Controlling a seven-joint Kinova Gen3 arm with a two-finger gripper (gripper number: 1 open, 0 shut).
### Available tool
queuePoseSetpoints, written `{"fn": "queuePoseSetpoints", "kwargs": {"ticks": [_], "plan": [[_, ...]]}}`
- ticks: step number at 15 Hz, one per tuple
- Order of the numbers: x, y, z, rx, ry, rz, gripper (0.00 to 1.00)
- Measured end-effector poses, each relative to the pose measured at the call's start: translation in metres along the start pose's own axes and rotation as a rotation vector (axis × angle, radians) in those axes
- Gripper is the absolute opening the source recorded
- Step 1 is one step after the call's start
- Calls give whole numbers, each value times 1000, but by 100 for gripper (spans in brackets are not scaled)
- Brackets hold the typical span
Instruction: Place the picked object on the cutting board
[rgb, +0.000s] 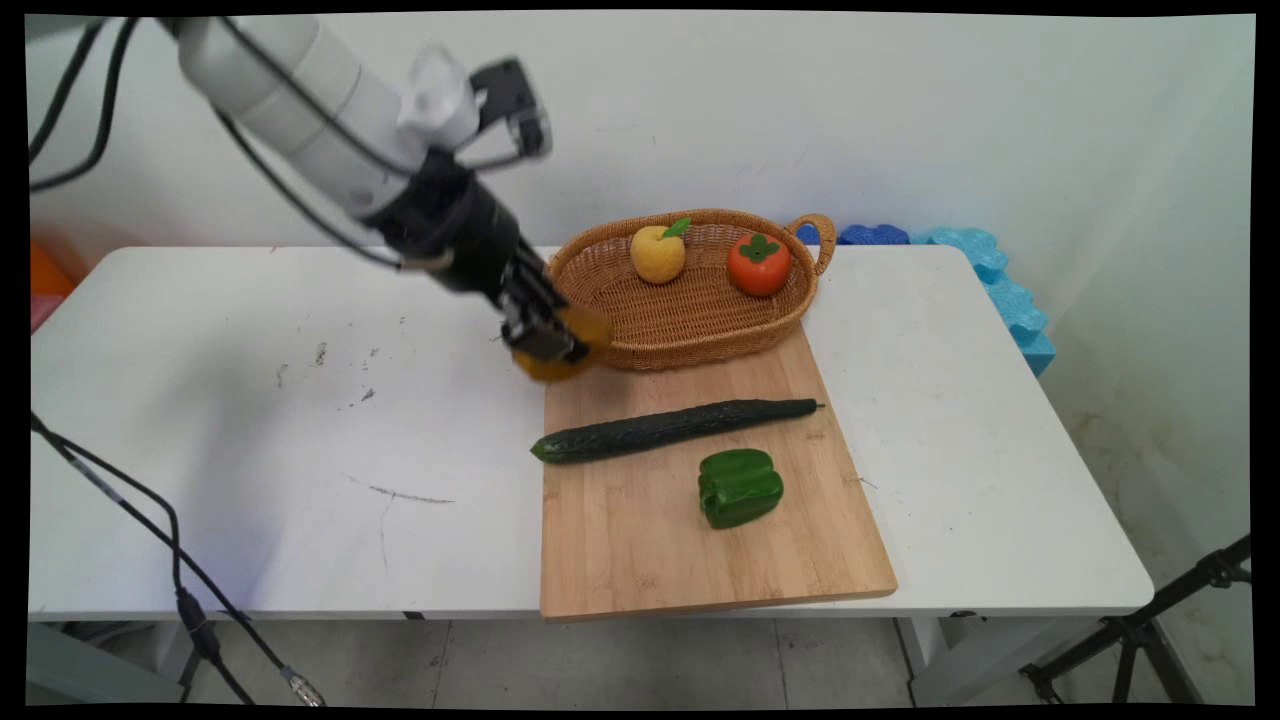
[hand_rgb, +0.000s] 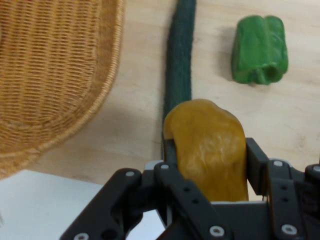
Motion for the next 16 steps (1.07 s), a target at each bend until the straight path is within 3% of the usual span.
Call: {"fn": "queuePoseSetpoints", "kwargs": {"ticks": [8, 16], "plan": [[-48, 44, 61, -41, -41, 28, 0], [-61, 57, 112, -41, -25, 56, 0]]}}
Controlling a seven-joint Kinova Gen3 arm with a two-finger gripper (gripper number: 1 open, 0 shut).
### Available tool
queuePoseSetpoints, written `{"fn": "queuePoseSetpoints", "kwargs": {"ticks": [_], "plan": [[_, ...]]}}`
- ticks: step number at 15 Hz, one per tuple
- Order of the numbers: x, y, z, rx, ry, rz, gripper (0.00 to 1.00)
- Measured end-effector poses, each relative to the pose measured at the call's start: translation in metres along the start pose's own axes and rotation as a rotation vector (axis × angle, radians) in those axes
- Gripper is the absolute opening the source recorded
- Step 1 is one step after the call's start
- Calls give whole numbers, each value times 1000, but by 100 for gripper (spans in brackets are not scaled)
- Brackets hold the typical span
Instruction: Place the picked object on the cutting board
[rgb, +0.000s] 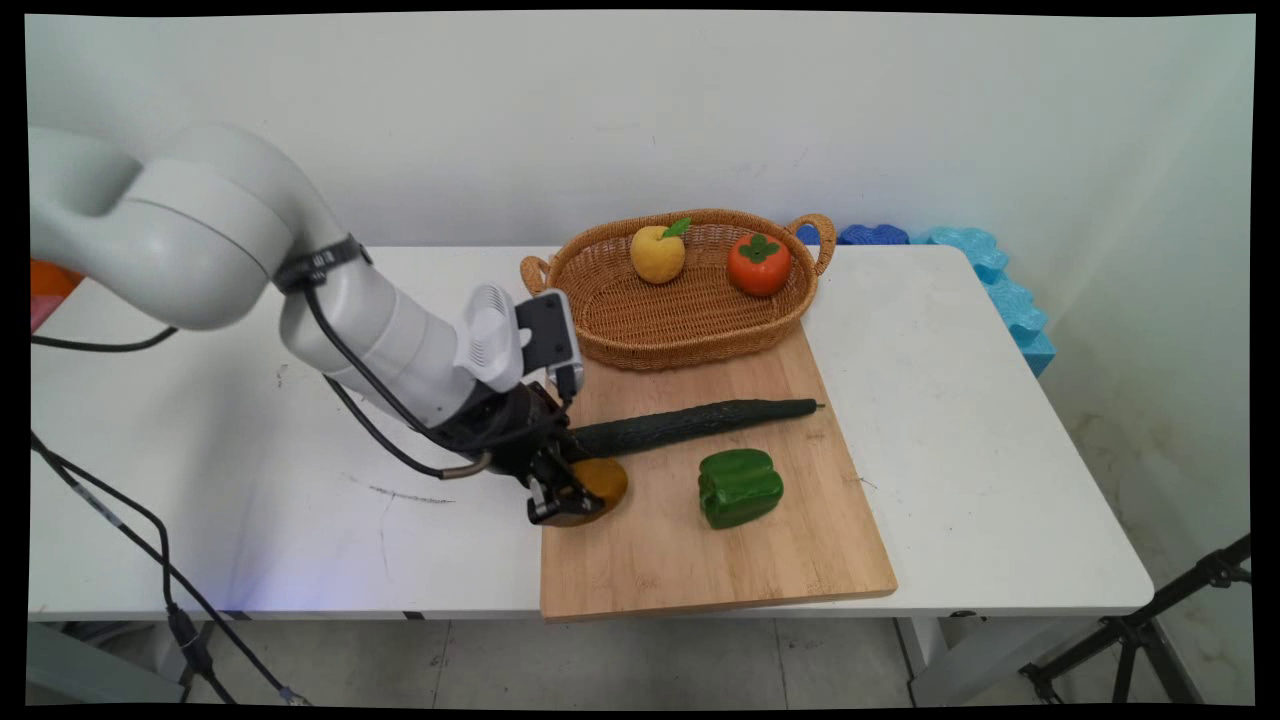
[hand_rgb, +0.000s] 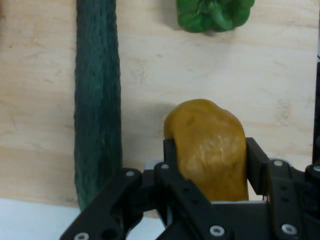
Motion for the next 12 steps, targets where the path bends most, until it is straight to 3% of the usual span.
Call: {"fn": "queuePoseSetpoints", "kwargs": {"ticks": [8, 9, 12], "plan": [[-3, 0, 23, 3, 21, 14, 0], [-3, 0, 24, 2, 28, 15, 100], [-1, -2, 24, -5, 47, 20, 100]]}}
